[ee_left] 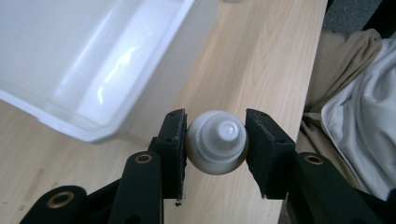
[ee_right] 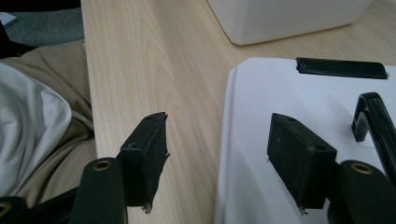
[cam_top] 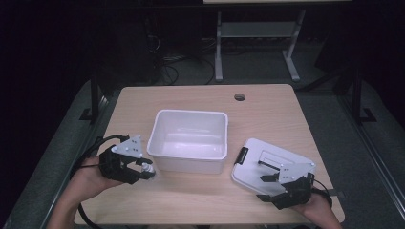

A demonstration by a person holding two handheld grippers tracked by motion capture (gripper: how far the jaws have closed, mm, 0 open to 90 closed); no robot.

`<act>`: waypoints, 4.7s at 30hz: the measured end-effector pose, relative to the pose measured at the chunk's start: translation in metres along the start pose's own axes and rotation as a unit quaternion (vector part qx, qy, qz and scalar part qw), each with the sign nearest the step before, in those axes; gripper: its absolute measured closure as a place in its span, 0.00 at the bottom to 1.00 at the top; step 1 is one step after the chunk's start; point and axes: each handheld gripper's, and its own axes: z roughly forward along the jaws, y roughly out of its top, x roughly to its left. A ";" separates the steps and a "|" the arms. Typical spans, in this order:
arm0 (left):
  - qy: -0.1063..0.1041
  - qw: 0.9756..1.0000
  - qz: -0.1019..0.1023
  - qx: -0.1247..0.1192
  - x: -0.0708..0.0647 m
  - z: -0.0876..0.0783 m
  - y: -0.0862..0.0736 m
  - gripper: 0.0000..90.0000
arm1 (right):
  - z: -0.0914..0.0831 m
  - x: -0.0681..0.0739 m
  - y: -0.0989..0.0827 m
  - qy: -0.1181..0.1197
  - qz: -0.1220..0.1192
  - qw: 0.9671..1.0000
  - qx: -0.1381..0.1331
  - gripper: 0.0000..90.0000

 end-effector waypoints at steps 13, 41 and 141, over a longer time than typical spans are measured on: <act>0.009 1.000 0.010 -0.006 0.015 -0.014 0.026 0.67 | -0.007 0.002 0.001 -0.004 -0.001 1.000 -0.008 0.41; 0.031 0.999 -0.003 0.006 0.052 -0.009 0.045 0.67 | -0.009 0.000 0.007 -0.005 -0.011 1.000 -0.004 0.41; 0.030 0.998 -0.048 0.004 0.077 0.056 0.007 0.67 | 0.001 -0.001 0.006 0.013 -0.014 1.000 0.007 0.42</act>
